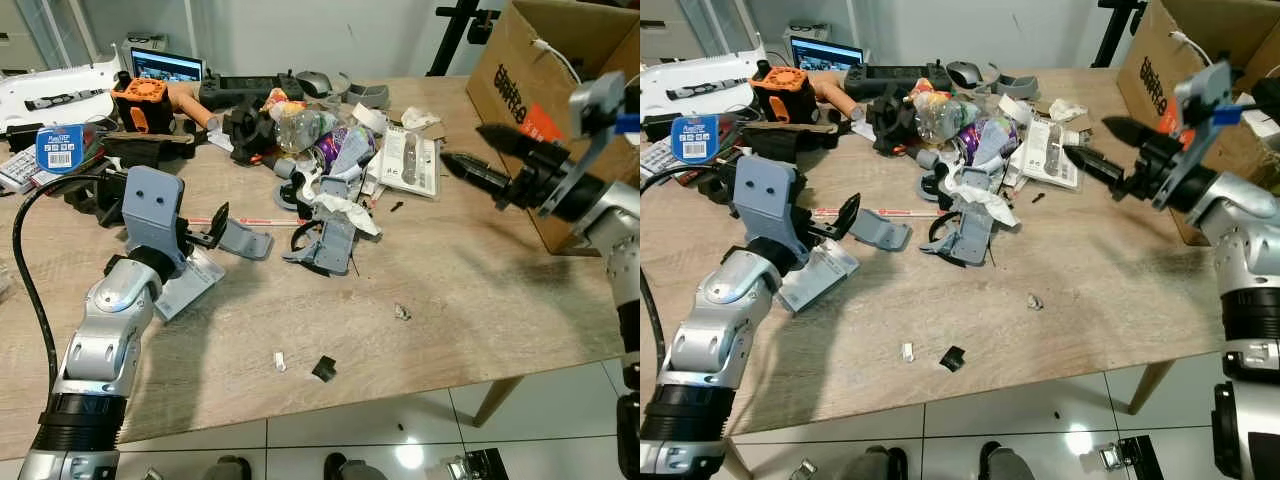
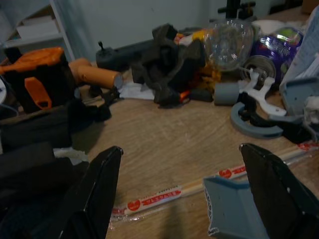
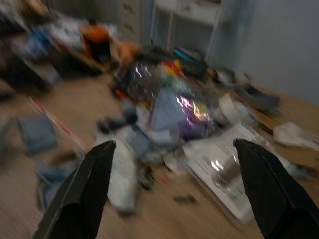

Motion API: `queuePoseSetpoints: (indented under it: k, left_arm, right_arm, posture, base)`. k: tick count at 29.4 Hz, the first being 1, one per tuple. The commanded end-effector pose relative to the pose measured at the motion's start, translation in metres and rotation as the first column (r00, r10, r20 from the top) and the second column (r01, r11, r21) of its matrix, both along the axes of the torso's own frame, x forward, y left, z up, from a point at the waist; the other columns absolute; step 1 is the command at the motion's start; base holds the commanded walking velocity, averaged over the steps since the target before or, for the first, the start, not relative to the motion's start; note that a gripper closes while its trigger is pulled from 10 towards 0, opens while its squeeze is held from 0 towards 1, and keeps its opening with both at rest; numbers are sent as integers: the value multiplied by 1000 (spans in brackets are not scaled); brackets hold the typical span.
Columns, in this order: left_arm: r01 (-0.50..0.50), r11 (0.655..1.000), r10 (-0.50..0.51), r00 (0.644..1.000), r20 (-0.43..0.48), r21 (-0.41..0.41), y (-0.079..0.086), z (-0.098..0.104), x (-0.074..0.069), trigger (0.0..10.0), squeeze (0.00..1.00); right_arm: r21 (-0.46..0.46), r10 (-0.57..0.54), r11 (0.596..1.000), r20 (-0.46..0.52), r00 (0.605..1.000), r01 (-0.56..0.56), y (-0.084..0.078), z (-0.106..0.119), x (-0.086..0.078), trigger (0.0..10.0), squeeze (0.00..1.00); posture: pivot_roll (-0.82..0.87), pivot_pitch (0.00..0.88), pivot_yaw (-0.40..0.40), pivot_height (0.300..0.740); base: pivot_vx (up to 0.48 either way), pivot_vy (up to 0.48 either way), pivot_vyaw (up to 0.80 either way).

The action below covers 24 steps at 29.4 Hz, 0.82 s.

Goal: Picking trash to rubbish bin

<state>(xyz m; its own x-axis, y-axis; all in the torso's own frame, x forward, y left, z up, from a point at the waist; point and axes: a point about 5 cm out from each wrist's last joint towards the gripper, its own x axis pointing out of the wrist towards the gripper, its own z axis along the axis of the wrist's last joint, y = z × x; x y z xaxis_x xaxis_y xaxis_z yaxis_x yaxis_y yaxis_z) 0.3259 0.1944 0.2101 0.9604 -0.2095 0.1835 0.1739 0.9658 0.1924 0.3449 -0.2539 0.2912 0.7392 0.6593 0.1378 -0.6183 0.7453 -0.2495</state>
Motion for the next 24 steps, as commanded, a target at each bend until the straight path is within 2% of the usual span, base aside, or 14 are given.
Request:
queuePoseSetpoints:
  k: [1, 6, 7, 8, 9, 10, 11, 12, 13, 14, 15, 16, 19, 24]
  left_arm:
    - [6, 1000, -6, 1000, -15, 1, -3, -6, -4, 10000, 0]
    - [28, 1000, -28, 999, -31, -7, -14, -13, -7, 10000, 0]
    - [34, 999, -35, 999, -32, -16, -17, -14, -9, 10000, 0]
    - [34, 999, -35, 999, -32, -16, -17, -14, -9, 10000, 0]
    - [63, 998, -64, 997, -38, -20, -27, -16, -12, 10000, 0]
    - [63, 998, -64, 997, -38, -20, -27, -16, -12, 10000, 0]
    - [83, 997, -83, 996, -41, -3, -33, -19, -15, 10000, 0]
    - [83, 997, -83, 996, -41, -3, -33, -19, -15, 10000, 0]
    - [92, 996, -92, 995, -42, -10, -36, -19, -18, 10000, 0]
    - [92, 996, -92, 995, -42, -10, -36, -19, -18, 10000, 0]
    - [93, 996, -93, 995, -42, -13, -36, -19, -19, 10000, 0]
    - [93, 996, -93, 995, -42, -15, -37, -19, -19, 10000, 0]
    - [100, 995, -101, 994, -44, -15, -37, -19, -18, 10000, 0]
    - [109, 994, -110, 993, -45, -12, -40, -19, -18, 10000, 0]
  right_arm:
    - [-102, -72, 992, -19, 997, 70, 2, -20, -1, 10000, 0]
    - [-66, -176, 982, 18, 984, 176, 16, -58, -11, 10000, 0]
    - [61, -209, 977, 29, 978, 207, 22, -63, -15, 10000, 0]
    - [61, -209, 977, 29, 978, 207, 22, -63, -15, 10000, 0]
    - [398, -342, 864, 11, 940, 310, 23, -71, -22, 10000, 0]
    - [398, -342, 864, 11, 940, 310, 23, -71, -22, 10000, 0]
    - [571, -496, 698, -51, 867, 432, 11, -81, -29, 10000, 0]
    - [571, -496, 698, -51, 867, 432, 11, -81, -29, 10000, 0]
    - [680, -628, 539, -69, 775, 497, -5, -82, -42, 10000, 255]
    - [680, -628, 539, -69, 775, 497, -5, -82, -42, 10000, 255]
    - [719, -670, 485, -60, 740, 497, -11, -80, -49, 10000, 729]
    - [741, -697, 451, -55, 715, 497, -14, -78, -53, 10000, 1000]
    - [799, -748, 402, 6, 663, 447, -22, -64, -63, 10000, 1000]
    - [832, -776, 347, -5, 630, 434, -30, -59, -70, 10000, 1000]
  posture:
    - [28, 219, -35, 740]
    - [26, 238, -44, 740]
    - [28, 228, -43, 740]
    - [28, 228, -43, 740]
    - [36, 236, -44, 740]
    - [36, 236, -44, 740]
    - [37, 256, -43, 740]
    - [37, 256, -43, 740]
    - [37, 238, -35, 740]
    - [37, 238, -35, 740]
    - [37, 238, -35, 740]
    - [39, 234, -30, 740]
    - [32, 253, -22, 740]
    - [34, 239, -20, 740]
  base:
    - [0, 0, 0]
    - [0, 0, 0]
    - [0, 0, 0]
    - [0, 0, 0]
    - [0, 0, 0]
    - [0, 0, 0]
    - [0, 0, 0]
    - [0, 0, 0]
    - [0, 0, 0]
    - [0, 0, 0]
    - [0, 0, 0]
    - [0, 0, 0]
    - [0, 0, 0]
    - [0, 0, 0]
